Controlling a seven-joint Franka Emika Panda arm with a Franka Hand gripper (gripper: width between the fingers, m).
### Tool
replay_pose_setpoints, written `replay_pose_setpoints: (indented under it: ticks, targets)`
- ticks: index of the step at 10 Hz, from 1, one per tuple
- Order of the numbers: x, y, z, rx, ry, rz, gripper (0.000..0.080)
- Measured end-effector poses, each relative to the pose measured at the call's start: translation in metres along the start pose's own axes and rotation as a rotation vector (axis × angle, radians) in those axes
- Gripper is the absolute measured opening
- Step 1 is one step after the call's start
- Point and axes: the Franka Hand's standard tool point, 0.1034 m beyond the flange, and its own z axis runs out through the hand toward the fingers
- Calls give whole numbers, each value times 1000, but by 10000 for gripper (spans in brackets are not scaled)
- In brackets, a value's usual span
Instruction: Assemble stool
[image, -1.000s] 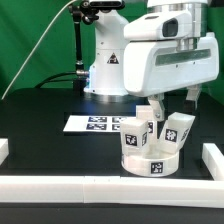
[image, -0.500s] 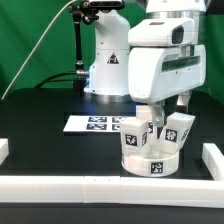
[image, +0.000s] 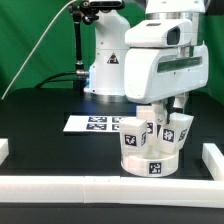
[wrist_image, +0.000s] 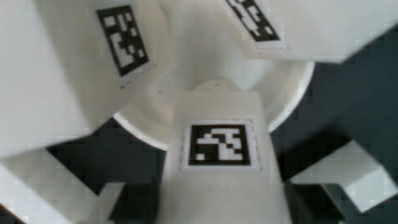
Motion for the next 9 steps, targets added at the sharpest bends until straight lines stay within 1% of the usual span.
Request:
replay_pose_setpoints:
  ticks: [5, 7, 9]
  targets:
    - [-2, 0, 2, -5, 20, 555, 335]
    - [-2, 0, 2, -9, 32, 728, 335]
    - [-1, -2, 2, 0, 37, 966, 337]
